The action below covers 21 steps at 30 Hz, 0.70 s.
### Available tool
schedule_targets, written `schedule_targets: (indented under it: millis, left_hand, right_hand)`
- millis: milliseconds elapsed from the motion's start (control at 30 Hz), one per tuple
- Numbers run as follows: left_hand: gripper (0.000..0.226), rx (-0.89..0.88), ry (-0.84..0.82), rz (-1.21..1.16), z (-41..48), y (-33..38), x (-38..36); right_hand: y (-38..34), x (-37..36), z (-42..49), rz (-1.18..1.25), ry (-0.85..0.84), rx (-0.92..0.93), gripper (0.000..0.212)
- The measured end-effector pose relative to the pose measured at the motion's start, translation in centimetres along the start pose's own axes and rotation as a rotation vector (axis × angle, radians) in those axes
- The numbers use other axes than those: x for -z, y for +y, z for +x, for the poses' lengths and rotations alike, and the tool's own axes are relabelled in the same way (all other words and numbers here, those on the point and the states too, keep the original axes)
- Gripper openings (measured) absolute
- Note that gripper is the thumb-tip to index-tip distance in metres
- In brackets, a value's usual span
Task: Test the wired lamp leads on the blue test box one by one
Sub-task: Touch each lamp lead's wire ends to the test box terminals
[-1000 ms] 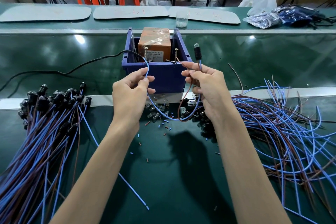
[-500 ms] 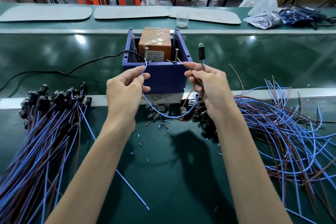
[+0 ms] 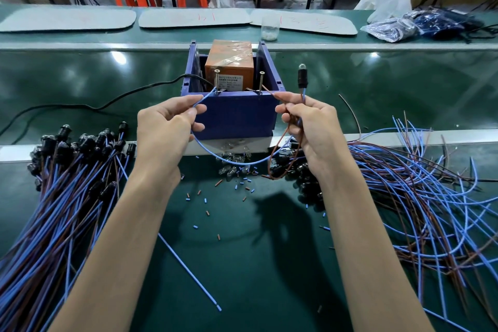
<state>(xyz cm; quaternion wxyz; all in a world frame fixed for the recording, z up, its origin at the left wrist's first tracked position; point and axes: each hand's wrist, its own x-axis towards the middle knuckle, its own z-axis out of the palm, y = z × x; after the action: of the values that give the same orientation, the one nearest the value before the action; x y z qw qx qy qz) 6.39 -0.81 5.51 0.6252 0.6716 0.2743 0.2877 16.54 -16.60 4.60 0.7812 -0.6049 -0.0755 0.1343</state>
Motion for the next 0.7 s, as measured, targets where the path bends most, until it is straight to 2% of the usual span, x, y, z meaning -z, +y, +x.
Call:
schedule_targets:
  millis: [700]
  left_hand:
    - [0.033,-0.027,-0.026,0.011,-0.05,0.73,0.59]
  right_hand:
    - [-0.22,-0.31,-0.25,0.008,0.019,-0.023,0.031]
